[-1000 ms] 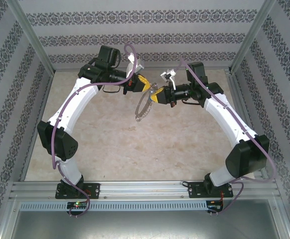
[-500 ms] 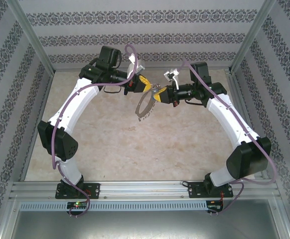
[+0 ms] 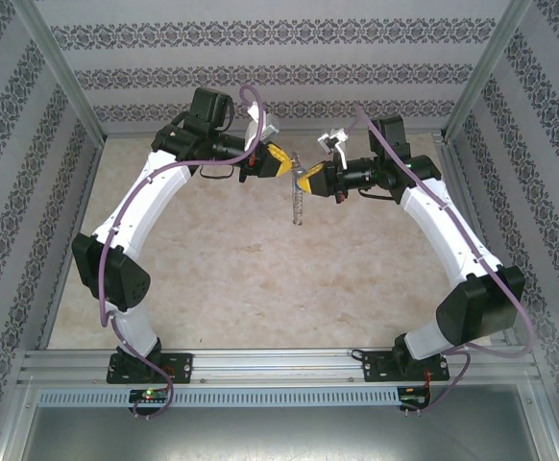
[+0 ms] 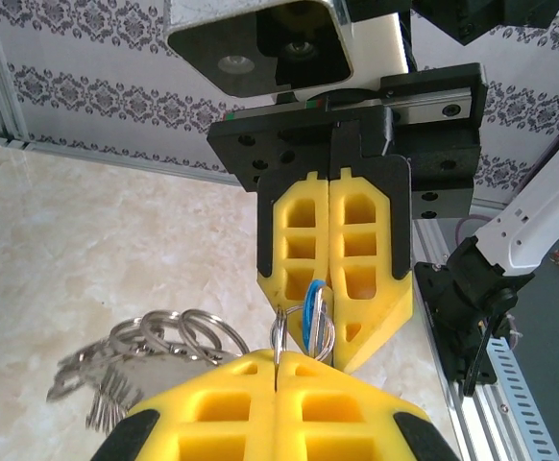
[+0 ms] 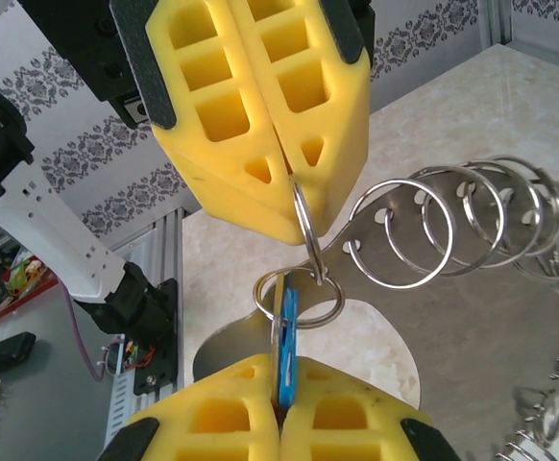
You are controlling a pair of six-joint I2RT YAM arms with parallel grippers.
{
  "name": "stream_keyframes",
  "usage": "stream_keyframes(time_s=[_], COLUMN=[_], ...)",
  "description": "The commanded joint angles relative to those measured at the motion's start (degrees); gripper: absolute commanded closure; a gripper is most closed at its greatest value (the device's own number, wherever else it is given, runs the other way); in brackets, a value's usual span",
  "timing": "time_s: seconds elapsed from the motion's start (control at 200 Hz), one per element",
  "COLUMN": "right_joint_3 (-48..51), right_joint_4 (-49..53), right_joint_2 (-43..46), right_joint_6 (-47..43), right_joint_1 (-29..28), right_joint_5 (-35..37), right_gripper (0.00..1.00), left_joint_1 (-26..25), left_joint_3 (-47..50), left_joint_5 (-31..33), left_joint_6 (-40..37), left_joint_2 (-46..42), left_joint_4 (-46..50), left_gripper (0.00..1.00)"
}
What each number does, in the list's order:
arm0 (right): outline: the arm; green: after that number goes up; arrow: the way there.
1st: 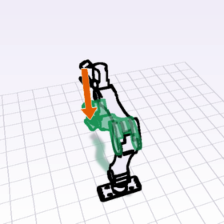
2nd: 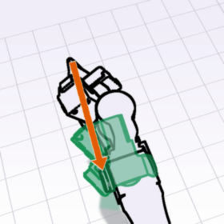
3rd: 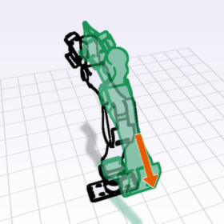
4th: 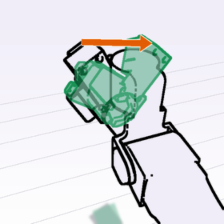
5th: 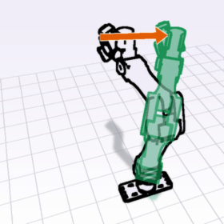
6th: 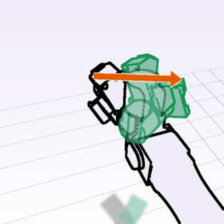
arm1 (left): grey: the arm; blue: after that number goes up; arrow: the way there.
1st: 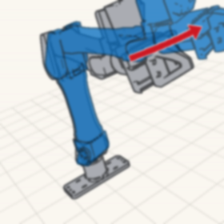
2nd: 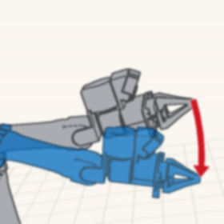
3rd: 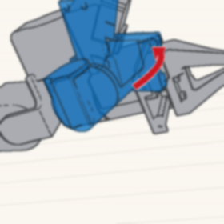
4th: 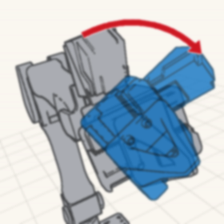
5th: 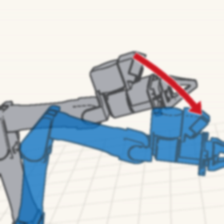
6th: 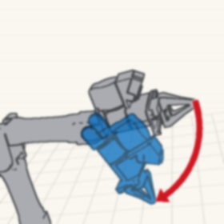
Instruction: Put the keys on the keyring
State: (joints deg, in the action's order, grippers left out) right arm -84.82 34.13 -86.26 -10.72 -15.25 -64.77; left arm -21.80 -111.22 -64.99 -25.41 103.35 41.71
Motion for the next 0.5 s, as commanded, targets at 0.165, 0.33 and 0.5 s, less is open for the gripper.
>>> stream_keyframes(time_s=[0.165,0.33,0.5], right_joint_3=[-4.45,-5.08,-6.35], right_joint_4=[0.28,-0.24,5.71], right_joint_2=[0.32,0.48,-0.68], right_joint_6=[-1.72,-1.36,-5.21], right_joint_1=[0.65,1.75,2.85], right_joint_5=[-3.35,-5.92,-6.98], right_gripper=[1.0,1.0,1.0], left_joint_1=[0.25,0.23,0.19], left_joint_3=[0.61,0.66,1.06], left_joint_5=[0.13,0.27,0.48], left_joint_6=[0.43,0.37,-0.26], left_joint_2=[-1.75,-1.74,-1.84], left_joint_4=[-1.48,-1.46,-0.89], left_gripper=[1.0,1.0,1.0])
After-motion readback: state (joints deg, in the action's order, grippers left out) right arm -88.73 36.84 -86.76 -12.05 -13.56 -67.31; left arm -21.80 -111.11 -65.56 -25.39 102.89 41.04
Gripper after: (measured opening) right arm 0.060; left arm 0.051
